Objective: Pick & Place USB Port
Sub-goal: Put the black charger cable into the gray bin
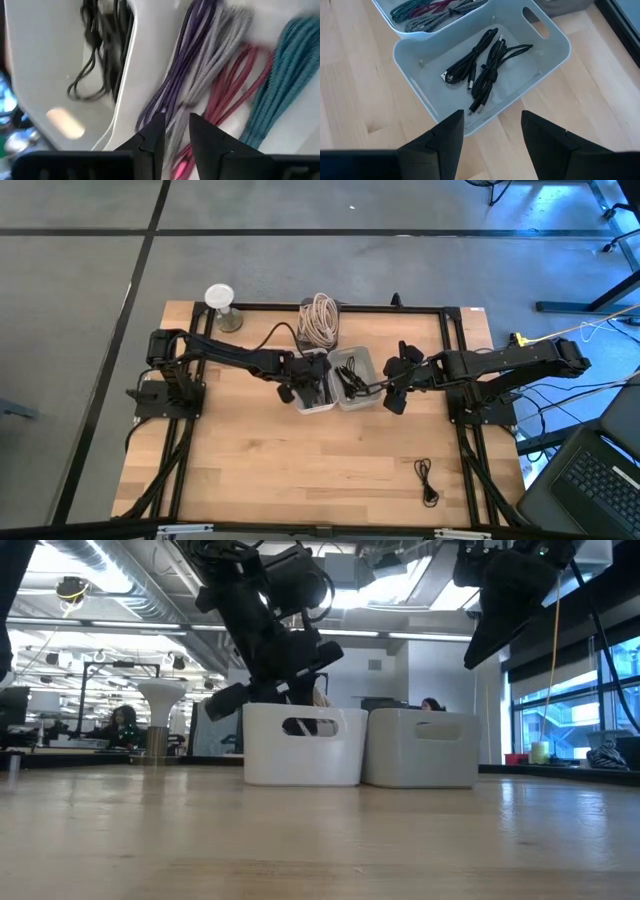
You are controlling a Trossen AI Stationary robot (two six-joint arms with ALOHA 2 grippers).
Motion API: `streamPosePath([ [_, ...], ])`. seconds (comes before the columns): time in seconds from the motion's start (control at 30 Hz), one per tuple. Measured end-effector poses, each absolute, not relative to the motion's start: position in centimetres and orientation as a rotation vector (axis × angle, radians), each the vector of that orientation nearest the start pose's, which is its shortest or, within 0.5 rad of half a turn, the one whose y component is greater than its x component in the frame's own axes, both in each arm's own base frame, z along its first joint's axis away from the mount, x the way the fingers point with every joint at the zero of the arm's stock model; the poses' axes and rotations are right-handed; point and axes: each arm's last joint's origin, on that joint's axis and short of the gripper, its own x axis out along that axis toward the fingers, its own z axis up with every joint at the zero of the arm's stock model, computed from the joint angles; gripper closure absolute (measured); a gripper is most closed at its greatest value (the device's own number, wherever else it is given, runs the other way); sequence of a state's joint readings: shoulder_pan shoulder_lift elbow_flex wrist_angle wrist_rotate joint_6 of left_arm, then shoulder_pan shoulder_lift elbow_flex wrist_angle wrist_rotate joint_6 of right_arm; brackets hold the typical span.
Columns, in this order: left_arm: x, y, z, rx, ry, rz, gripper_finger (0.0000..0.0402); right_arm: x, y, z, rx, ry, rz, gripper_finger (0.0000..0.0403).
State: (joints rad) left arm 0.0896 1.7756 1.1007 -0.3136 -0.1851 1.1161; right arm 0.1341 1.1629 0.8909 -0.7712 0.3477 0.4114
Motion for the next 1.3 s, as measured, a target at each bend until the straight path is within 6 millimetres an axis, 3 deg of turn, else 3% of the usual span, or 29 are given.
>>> streamPosePath([
  [0.17, 34.7, 3.0, 19.5, 1.287, 1.132, -0.133, 0.0314, 21.2, 1.9, 25.4, 0.119, 0.979, -0.402, 0.0203],
  [0.27, 33.9, 1.8, 22.1, 1.287, 1.096, 0.019, 0.0314, 20.9, 1.8, 25.3, 0.134, 1.006, -0.421, 0.0203],
  [0.47, 30.2, -1.3, 28.0, 0.742, 0.828, 0.333, 0.0319, 19.8, 2.2, 24.7, 0.291, 1.139, -0.429, 0.0203],
  [0.63, 26.0, -3.2, 30.4, 0.194, 0.752, 0.323, 0.0318, 18.7, 4.0, 24.4, 0.567, 1.259, -0.445, 0.0203],
  [0.7, 24.7, -4.1, 30.4, 0.004, 0.755, 0.283, 0.0316, 18.2, 5.2, 24.4, 0.616, 1.299, -0.44, 0.0203],
  [0.8, 23.1, -5.9, 29.2, -0.15, 0.773, 0.254, 0.0316, 17.2, 7.2, 24.3, 0.659, 1.333, -0.469, 0.0203],
  [1.1, 19.9, -10.3, 24.5, -0.245, 0.751, 0.322, 0.0322, 14.2, 13.1, 23.9, 0.818, 1.307, -0.574, 0.0203],
  [1.3, 19.5, -12.1, 24.1, -0.214, 0.662, 0.254, 0.0318, 13.5, 16.6, 22.3, 0.881, 1.32, -0.612, 0.0203],
])
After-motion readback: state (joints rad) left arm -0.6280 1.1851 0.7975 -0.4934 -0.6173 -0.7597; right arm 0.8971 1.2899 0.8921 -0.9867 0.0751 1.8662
